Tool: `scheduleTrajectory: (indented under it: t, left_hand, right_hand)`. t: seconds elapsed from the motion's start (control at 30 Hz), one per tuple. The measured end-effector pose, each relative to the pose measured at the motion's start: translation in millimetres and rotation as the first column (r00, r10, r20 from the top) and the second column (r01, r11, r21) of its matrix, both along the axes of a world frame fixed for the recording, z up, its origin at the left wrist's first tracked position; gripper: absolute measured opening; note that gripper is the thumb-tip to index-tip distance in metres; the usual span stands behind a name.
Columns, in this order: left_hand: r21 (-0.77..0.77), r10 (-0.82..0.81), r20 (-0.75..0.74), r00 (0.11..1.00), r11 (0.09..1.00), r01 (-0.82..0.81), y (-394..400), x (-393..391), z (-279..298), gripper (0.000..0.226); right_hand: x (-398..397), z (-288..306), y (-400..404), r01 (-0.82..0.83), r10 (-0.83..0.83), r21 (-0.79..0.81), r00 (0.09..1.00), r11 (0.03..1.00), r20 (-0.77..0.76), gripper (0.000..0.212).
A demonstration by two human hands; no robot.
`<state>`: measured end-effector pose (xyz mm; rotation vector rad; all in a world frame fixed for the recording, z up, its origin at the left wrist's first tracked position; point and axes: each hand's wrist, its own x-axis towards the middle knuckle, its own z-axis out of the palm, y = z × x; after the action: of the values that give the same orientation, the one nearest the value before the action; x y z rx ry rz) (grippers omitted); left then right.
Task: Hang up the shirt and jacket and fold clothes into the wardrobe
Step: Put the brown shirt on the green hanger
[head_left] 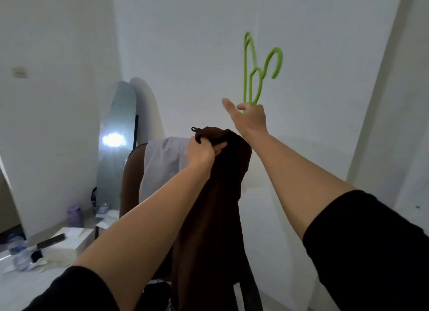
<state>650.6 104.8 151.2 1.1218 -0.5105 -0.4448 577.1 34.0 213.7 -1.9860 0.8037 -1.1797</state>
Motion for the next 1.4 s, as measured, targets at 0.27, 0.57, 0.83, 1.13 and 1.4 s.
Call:
scheduleTrajectory:
  t: [0.27,0.57,0.83,1.13,1.4]
  left_hand:
    - [0.238,0.069,0.145,0.987,0.966,-0.102,14.1,25.1,-5.7,0.031]
    - [0.218,-0.092,0.421,0.902,0.976,-0.002,23.9,9.7,4.4,0.036]
    - [0.335,-0.264,0.741,0.617,0.942,0.001,38.7,-3.3,-7.9,0.04]
    - [0.279,-0.108,0.801,0.588,0.938,-0.207,53.0,43.7,-9.4,0.026]
    - [0.636,-0.652,0.53,0.542,0.729,0.254,43.3,38.1,-21.2,0.016]
  right_hand:
    - [-6.7,19.8,13.1,0.105,-0.09,-0.126,0.989,0.986,0.119,0.053]
    - [-3.1,-1.6,29.9,-0.067,0.125,0.171,0.927,0.983,-0.355,0.089]
    - [-0.9,4.2,23.4,-0.132,0.174,0.143,0.923,0.981,-0.343,0.04]
    - [-38.0,23.9,14.3,-0.26,0.25,0.028,0.884,0.965,-0.396,0.024]
    - [-58.8,30.7,-2.9,-0.254,0.229,-0.002,0.876,0.967,-0.424,0.026]
